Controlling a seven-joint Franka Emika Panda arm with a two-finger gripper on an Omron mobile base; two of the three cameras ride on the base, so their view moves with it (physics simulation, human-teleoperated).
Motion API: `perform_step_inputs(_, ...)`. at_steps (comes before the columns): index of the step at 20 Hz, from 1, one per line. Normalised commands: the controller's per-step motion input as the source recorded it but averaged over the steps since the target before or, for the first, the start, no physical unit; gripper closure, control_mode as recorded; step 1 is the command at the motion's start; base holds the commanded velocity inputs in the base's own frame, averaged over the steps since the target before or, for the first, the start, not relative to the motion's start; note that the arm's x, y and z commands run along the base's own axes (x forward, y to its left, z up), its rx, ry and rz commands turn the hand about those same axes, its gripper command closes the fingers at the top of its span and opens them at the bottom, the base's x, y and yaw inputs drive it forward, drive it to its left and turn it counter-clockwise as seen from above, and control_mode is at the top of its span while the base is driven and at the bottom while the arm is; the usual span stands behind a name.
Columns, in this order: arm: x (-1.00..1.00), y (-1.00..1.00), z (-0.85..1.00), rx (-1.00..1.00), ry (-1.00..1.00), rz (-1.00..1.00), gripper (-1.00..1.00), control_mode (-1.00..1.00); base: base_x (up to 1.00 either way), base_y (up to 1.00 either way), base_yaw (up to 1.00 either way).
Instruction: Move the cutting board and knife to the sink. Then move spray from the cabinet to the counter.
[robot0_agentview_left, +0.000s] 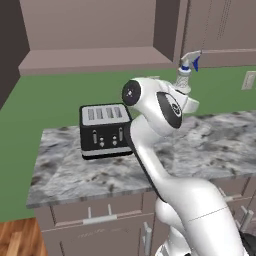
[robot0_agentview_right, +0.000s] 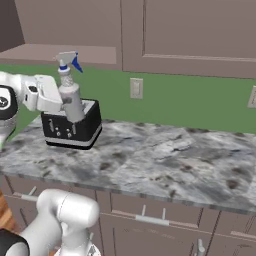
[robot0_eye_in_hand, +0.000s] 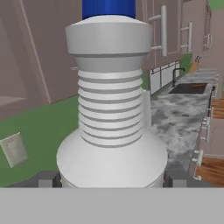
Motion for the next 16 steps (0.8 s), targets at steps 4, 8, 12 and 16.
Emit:
perform_step_inputs(4, 0.06, -0.99, -0.57, -0.01, 0.08, -0.26, 1.00, -1.00, 0.00, 0.00, 0.00)
perform_step_inputs(8, 0.18, -0.90, -0.60, -0.02, 0.00, 0.01, 1.00, -1.00, 0.00, 0.00, 0.00)
perform_step_inputs(12, 0.18, -0.88, -0.66, -0.03, 0.00, 0.25, 1.00, -1.00, 0.00, 0.00, 0.00)
perform_step_inputs(16, 0.11, -0.75, -0.64, -0.07, 0.00, 0.47, 1.00, -1.00, 0.00, 0.00, 0.00)
